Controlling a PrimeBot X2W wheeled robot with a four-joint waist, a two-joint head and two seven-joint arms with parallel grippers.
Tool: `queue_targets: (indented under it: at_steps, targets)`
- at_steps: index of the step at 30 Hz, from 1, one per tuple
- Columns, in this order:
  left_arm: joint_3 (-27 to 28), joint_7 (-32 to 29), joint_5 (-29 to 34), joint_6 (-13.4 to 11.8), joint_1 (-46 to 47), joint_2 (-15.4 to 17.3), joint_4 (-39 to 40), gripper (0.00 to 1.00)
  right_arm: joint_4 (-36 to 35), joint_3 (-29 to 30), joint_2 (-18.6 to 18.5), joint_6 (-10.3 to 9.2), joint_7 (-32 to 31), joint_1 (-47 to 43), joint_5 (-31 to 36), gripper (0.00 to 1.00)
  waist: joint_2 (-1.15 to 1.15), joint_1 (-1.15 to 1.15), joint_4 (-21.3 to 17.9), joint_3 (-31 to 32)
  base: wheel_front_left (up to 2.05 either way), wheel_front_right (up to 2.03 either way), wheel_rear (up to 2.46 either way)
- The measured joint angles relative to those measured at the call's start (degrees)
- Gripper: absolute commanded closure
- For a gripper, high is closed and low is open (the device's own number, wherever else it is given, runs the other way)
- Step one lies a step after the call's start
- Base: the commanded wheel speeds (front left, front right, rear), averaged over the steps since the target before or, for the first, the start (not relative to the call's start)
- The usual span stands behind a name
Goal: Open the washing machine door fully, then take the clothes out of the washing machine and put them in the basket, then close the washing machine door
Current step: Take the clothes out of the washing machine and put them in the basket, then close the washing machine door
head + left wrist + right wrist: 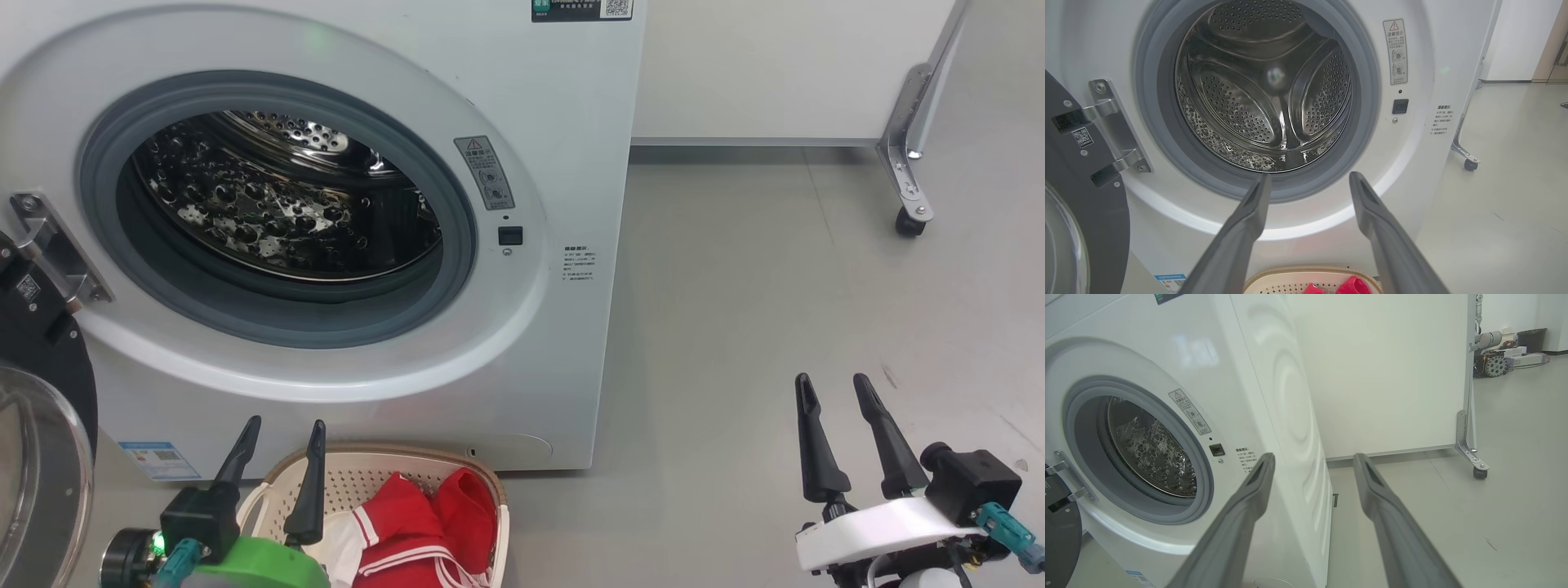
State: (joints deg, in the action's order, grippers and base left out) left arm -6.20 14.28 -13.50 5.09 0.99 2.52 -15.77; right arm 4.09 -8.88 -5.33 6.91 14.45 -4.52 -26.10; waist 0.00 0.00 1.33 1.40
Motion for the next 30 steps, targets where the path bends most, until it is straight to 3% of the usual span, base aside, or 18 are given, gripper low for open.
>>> queue_targets:
  at_steps: [6,30]
  targets:
    - [0.0,0.0,0.0,0.0,-1.1,0.0,1.5,0.0,3.0,1.4,-0.2,-2.53,0.0,-1.0,1.2,0.0,0.0,0.0,-0.1,0.3,0.0,0.0,0.0]
    - [-1.1,0.0,0.0,0.0,-3.6,0.0,3.6,0.0,3.6,1.5,0.1,-2.52,0.0,-0.9,1.2,0.0,0.0,0.0,-0.1,0.4,0.0,0.0,0.0]
